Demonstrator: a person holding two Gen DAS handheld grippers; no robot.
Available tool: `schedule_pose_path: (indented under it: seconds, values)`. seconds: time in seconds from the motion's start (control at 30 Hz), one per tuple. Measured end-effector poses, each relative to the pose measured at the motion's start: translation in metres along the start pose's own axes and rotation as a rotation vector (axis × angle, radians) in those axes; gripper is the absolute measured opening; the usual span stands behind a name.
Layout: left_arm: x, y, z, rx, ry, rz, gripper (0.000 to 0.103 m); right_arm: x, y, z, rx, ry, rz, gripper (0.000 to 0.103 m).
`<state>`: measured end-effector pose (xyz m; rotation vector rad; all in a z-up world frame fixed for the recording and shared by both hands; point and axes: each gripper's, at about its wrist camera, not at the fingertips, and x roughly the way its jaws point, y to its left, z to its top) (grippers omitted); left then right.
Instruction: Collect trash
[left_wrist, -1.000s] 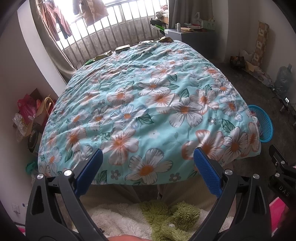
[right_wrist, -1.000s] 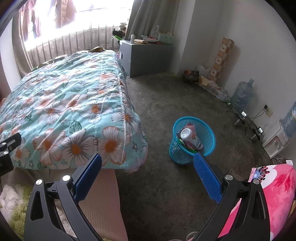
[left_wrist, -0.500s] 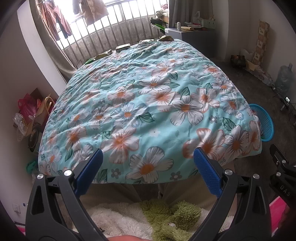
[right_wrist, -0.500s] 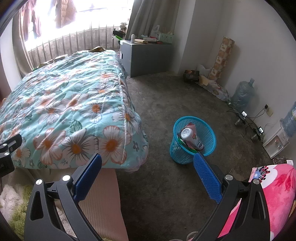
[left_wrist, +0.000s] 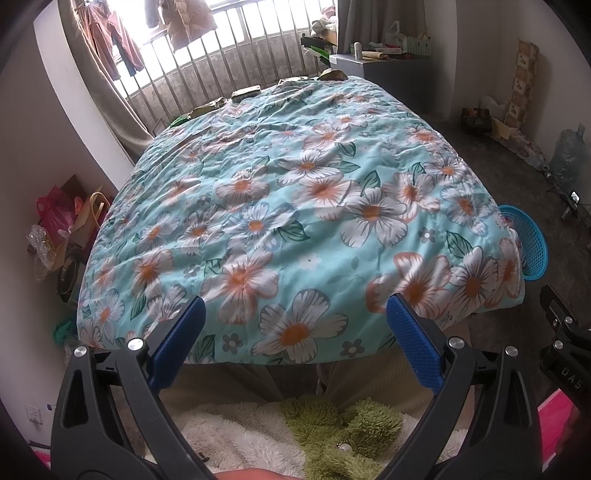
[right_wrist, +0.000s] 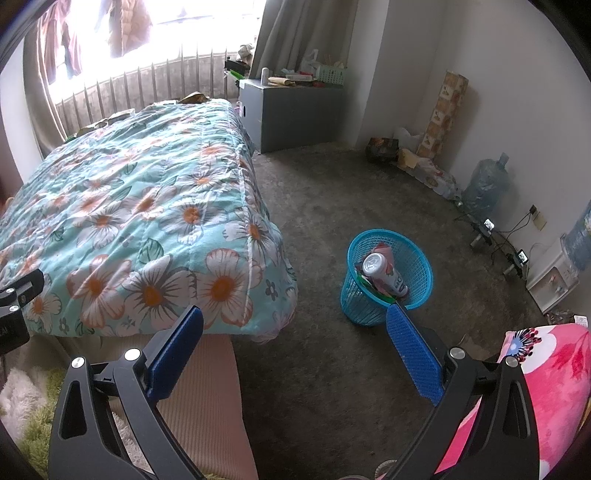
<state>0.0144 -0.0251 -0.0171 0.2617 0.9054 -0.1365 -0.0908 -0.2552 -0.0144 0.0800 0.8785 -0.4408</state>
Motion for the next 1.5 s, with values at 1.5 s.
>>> schedule_pose_path:
  seconds: [1.5]
  values:
    - [0.0004,-0.0011,-0.0001,0.005,0.008,0.003,0.094,0.0013,0.0025,-0.0007,0.006,0.005,0.008,0.096]
